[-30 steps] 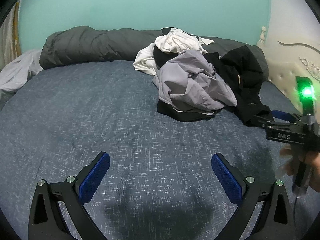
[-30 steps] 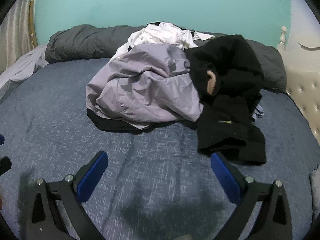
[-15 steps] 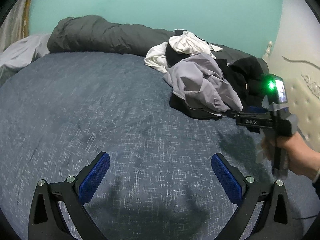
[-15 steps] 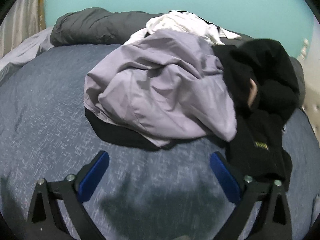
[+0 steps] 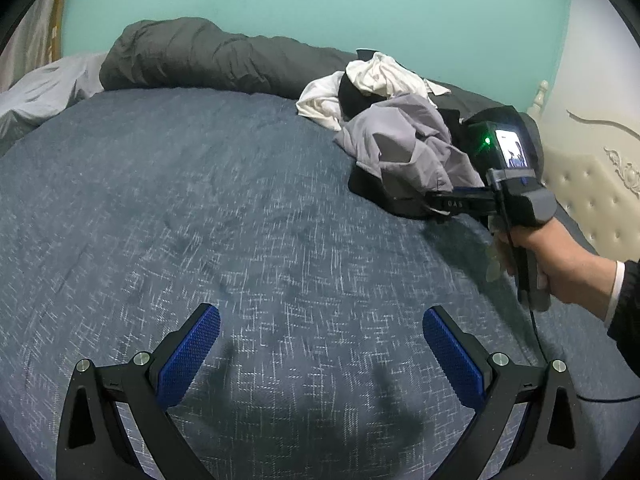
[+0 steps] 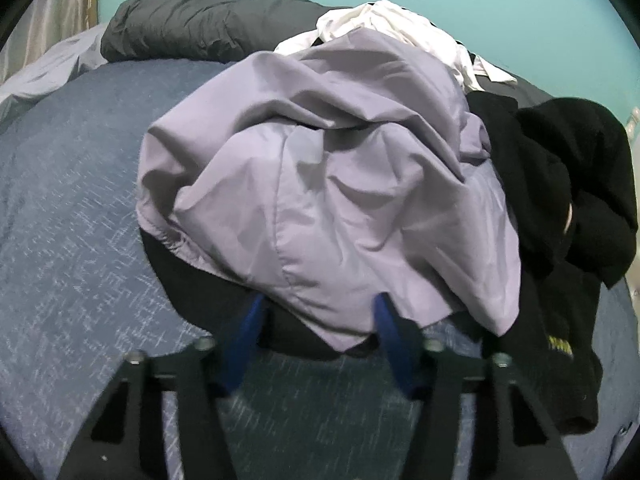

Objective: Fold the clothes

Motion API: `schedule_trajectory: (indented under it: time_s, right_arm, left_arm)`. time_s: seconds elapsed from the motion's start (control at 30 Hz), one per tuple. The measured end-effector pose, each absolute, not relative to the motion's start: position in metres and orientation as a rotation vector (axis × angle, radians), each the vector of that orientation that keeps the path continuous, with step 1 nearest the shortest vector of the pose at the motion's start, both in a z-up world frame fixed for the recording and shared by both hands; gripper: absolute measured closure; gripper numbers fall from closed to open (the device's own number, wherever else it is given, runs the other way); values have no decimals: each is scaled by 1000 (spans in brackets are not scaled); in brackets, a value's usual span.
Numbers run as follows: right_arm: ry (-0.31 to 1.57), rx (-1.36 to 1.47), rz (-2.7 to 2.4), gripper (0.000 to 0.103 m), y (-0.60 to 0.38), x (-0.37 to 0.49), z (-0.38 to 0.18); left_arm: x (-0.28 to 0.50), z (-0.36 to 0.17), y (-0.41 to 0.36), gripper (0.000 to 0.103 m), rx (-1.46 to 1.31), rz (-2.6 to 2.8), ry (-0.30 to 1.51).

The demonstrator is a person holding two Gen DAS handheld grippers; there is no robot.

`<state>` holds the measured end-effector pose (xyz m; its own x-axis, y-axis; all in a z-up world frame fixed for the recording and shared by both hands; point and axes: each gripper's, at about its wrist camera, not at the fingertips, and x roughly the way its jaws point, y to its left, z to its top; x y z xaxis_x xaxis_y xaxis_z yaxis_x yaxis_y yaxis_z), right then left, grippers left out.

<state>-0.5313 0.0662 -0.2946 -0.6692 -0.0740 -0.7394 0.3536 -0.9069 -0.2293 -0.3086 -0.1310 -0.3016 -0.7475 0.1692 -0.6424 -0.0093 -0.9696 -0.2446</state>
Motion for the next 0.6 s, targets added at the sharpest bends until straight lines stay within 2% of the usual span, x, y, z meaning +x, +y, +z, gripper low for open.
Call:
schedule_trajectory:
  time_s: [0.13,0.2,0.6]
  right_arm:
    - [546,1081,-2619,91,63,-530,-289]
    - [550,1047,-2620,98,62,-527,-285]
    - [482,849,-2586,101,70,-452,-211]
  left_arm:
    - [-308,-305,-132,0,-1077,2835,-347]
    - [-308,-304,-135,0,-1072,2841,-361]
    - [-275,-275,-138,0,-1039,2886,-397]
